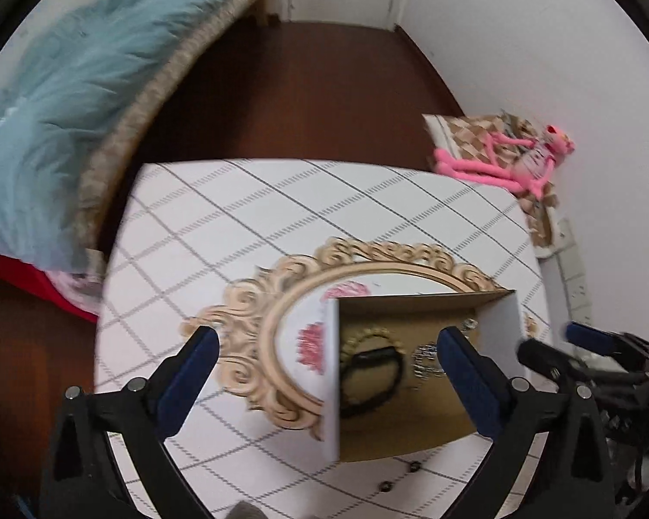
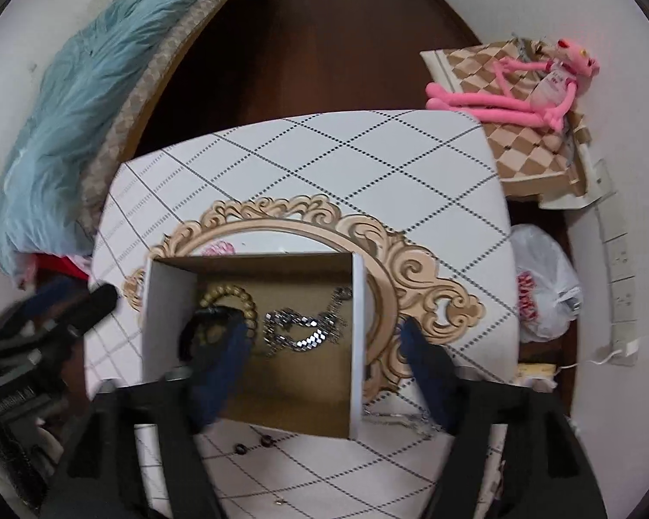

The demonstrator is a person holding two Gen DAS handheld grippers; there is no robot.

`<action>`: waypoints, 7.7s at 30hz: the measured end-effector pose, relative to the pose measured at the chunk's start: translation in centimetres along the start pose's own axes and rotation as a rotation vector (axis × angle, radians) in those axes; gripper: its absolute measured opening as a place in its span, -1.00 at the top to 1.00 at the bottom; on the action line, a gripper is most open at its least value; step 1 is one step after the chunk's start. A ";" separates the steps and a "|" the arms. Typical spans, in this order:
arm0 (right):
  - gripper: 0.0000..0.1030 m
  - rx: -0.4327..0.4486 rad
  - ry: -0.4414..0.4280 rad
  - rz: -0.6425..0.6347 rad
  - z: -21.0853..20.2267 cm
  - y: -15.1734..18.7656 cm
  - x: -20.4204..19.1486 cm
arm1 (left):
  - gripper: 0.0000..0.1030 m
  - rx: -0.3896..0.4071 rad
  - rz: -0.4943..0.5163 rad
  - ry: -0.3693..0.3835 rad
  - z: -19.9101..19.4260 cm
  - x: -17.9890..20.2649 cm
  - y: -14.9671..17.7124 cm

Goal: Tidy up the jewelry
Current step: 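Raise both grippers out of the box, then lower the right gripper onto the tiny gold earring and grasp it, then grasp a small black ring with the left gripper while the right gripper holds the earring, then carry the ring and earring into the box and open both grippers, then raise both grippers out of the box, then grasp the silver chain bracelet with the right gripper while the left gripper grasps the black ring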

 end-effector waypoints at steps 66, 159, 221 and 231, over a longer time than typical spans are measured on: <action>-0.69 0.065 0.030 -0.001 0.8 21.7 -3.0 | -1.00 0.010 0.022 -0.290 -3.4 -2.4 19.0; 0.10 0.026 -0.089 0.041 1.8 -1.2 0.1 | -0.43 -0.046 0.037 0.013 2.3 1.8 -1.1; -0.92 0.176 0.158 0.115 -5.1 16.3 4.4 | -0.99 0.070 0.030 -0.166 -4.6 1.9 14.6; -0.45 0.128 0.139 0.149 2.4 17.1 7.9 | -0.98 -0.058 0.053 -0.080 2.8 4.3 16.5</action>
Point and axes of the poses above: each gripper's, at about its wrist camera, not at the fingertips, and z roughly the way its jaws point, x to its right, y to its underside, the point moved 2 cm from there along z, roughly the way its jaws point, and after that the axes turned 5 degrees about y, right-handed, at the moved point
